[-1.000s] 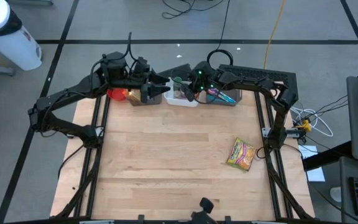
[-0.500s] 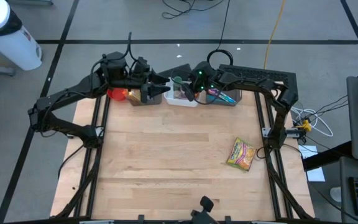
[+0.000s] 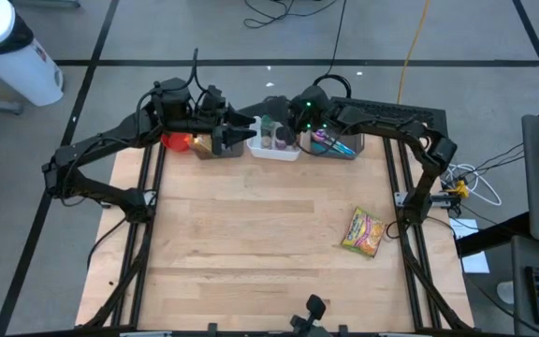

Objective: Pick & Place Food Item
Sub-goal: Put the green noodle pack into the left black bin

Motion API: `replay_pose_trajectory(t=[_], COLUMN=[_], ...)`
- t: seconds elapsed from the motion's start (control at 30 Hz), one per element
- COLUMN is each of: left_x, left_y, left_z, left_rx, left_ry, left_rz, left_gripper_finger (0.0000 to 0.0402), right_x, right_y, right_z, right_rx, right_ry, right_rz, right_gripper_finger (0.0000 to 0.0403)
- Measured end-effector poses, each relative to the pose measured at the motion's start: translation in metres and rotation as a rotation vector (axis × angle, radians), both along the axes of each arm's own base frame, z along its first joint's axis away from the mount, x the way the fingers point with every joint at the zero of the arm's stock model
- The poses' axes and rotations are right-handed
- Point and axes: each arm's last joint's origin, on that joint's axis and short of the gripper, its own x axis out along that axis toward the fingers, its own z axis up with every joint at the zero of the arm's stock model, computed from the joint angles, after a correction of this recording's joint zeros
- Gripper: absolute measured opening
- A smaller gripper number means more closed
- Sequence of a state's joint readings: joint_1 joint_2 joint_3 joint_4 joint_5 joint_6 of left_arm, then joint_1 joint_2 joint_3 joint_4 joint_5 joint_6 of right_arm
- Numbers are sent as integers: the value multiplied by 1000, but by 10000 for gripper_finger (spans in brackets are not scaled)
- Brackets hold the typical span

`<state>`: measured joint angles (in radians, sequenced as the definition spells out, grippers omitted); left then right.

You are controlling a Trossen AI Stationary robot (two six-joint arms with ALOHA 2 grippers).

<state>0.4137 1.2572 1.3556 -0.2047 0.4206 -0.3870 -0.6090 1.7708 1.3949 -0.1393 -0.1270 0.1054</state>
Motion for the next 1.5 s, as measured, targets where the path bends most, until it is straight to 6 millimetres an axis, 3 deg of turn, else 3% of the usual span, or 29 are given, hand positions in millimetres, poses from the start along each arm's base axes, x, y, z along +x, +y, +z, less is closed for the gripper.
replay_pose_trajectory(t=[0.33, 0.6, 0.77, 0.9, 1.1, 1.23, 1.5], left_x=[0, 1, 6, 11, 20, 25, 30], left_y=[0, -7, -24, -42, -73, -95, -120], left_z=[-3, -5, -5, -10, -35, -54, -81], left_rx=[41, 7, 30, 43, -12, -25, -48], left_ry=[25, 48, 47, 59, 131, 173, 139], left_rz=[-5, -104, -164, -230, -331, -349, -378], left_gripper_finger=[280, 280, 280, 280, 280, 280, 280], right_x=[-19, -38, -27, -17, -10, -24, -85], right_y=[15, 52, 83, 113, 166, 193, 221], right_z=[48, 84, 85, 83, 72, 66, 63], right_rx=[-42, 6, 180, 350, 417, 477, 527], right_ry=[-111, -152, -183, -185, -34, 139, 595], right_rz=[-10, 19, 67, 201, 309, 345, 293], right_gripper_finger=[51, 157, 230, 261, 271, 266, 263])
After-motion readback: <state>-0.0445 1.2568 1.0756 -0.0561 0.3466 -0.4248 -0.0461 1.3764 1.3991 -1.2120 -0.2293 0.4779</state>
